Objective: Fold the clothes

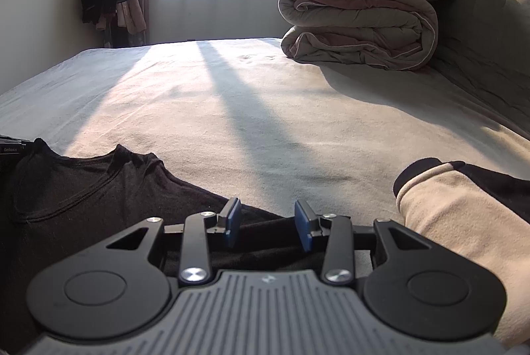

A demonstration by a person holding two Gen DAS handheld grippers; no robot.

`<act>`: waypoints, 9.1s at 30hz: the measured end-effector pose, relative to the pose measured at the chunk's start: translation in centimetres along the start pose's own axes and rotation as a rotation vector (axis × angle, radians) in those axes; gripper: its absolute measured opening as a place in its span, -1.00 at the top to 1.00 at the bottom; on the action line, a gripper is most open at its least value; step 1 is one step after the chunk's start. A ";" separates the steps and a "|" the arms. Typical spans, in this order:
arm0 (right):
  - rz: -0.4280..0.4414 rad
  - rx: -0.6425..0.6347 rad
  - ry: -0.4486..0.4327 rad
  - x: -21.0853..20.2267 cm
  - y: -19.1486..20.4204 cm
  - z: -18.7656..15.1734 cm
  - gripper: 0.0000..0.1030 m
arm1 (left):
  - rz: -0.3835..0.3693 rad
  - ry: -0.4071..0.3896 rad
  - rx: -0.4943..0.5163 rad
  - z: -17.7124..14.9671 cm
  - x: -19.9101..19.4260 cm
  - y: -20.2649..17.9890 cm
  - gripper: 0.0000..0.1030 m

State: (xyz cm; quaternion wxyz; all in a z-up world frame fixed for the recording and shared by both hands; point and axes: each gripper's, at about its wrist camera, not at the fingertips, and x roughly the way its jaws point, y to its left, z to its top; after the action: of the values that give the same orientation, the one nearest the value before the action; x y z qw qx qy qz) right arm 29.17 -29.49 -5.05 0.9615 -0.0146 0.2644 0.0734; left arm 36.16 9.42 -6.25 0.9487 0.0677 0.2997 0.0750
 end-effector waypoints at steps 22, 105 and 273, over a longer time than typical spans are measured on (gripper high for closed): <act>-0.006 -0.009 0.015 0.2 0.1 -0.1 0.16 | -0.050 -0.013 -0.087 0.7 -1.5 0.8 0.07; 0.401 -0.142 0.018 12.2 28.8 4.9 0.13 | 0.101 0.040 -0.534 -6.1 -5.4 20.1 0.50; 0.110 0.341 0.243 -13.7 4.9 -4.0 0.07 | -0.362 0.141 -0.047 -6.8 -24.7 -4.6 -0.53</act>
State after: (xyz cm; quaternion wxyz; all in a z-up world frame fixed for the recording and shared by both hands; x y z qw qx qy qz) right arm 14.75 -26.72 -1.45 0.9058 0.1539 0.3871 0.0775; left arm 12.75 0.95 1.20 0.9246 -0.0149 0.3710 -0.0855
